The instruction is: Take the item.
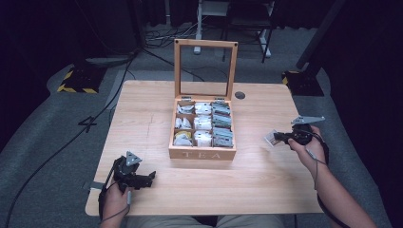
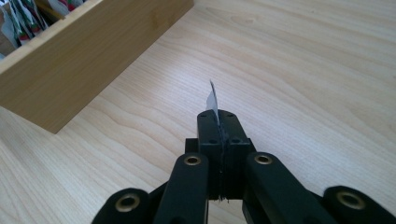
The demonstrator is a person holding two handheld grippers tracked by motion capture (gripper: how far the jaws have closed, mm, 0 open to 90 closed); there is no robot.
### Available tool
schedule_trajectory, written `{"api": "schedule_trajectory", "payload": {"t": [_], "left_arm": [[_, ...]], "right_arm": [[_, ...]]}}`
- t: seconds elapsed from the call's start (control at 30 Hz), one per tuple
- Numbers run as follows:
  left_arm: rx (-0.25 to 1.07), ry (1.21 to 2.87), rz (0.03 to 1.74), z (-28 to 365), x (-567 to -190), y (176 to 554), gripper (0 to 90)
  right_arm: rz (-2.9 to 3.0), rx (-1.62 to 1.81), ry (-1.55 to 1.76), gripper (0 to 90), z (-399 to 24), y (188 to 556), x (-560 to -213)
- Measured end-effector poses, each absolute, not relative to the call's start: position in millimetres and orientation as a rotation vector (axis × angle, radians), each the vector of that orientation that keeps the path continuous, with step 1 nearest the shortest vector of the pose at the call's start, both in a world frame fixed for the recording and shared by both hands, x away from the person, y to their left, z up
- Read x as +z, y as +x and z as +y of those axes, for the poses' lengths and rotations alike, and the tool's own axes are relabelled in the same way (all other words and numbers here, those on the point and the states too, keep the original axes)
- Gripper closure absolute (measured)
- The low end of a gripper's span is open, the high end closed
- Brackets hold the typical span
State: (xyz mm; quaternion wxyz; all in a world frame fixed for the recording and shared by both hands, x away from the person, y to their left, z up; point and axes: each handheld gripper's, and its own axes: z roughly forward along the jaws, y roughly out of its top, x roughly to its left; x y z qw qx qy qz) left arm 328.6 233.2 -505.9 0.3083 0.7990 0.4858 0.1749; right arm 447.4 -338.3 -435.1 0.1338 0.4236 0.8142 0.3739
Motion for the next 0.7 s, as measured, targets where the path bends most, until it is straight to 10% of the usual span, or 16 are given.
{"api": "schedule_trajectory", "payload": {"t": [0.7], "left_arm": [[0.461,2.114,1.281,233.5,-505.8,329.1,0.0]], "right_arm": [[2.402,0.999,1.358,85.4,-336.9,451.2,-453.3]]}}
